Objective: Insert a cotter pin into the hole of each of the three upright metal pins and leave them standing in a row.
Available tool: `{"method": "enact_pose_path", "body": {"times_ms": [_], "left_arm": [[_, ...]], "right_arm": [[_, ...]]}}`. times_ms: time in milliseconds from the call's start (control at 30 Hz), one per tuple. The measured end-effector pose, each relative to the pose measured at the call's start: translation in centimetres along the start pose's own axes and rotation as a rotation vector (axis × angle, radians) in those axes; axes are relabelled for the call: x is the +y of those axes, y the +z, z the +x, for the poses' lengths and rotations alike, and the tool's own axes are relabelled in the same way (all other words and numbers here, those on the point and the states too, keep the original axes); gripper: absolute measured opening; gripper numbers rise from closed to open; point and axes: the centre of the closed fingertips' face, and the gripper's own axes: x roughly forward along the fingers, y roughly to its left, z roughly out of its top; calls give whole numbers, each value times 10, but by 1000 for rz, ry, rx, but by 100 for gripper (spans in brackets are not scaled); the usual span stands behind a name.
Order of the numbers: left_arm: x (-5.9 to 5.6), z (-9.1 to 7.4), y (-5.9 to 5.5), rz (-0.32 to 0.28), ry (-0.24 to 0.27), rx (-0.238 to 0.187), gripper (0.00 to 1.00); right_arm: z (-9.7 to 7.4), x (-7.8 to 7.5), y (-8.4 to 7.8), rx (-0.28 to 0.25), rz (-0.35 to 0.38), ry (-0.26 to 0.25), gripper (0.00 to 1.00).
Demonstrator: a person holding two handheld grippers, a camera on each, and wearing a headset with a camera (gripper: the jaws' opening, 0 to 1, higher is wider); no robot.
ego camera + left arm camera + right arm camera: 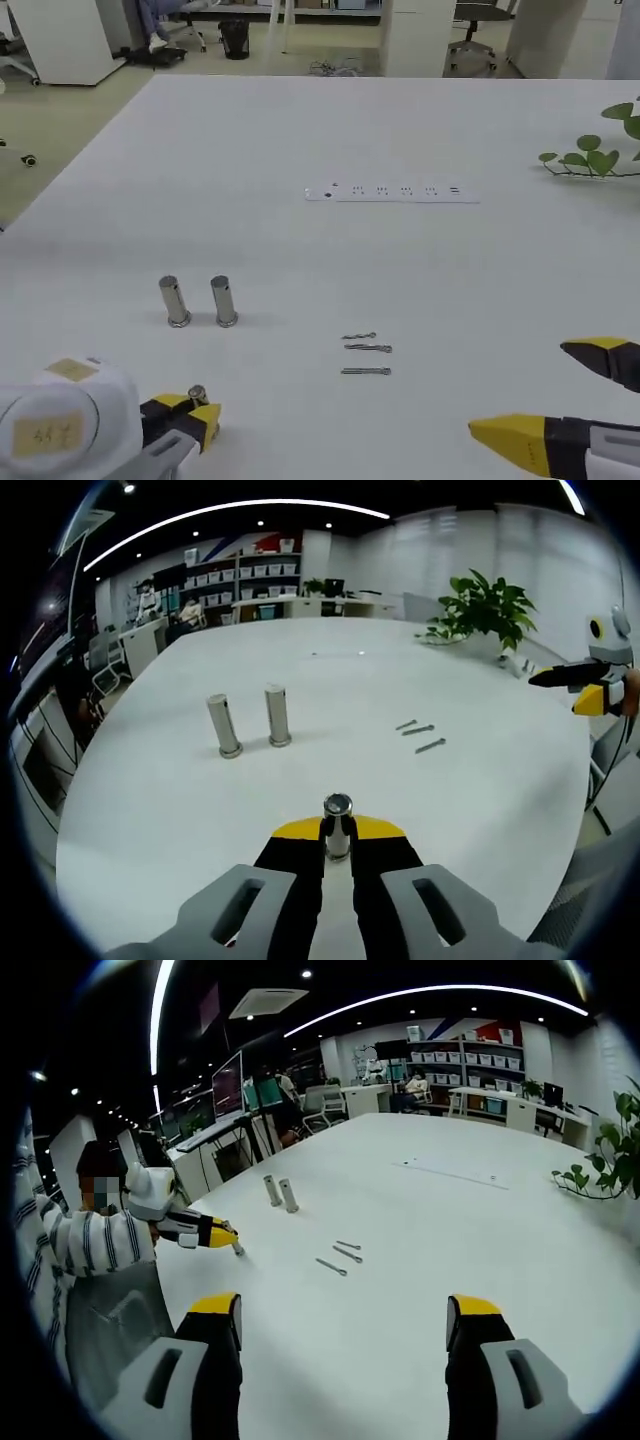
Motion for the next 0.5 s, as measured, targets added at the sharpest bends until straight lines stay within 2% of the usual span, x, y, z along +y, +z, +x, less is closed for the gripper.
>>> {"method": "enact_pose_path", "body": {"times_ms": [300,500], "left_arm": [[-1,-2,-4,3,17,-2,5],[-5,-4,-5,-24,16,-11,6]], "right_arm": [[1,3,0,8,-5,5,82],[1,5,-1,12,-12,6,82]]}}
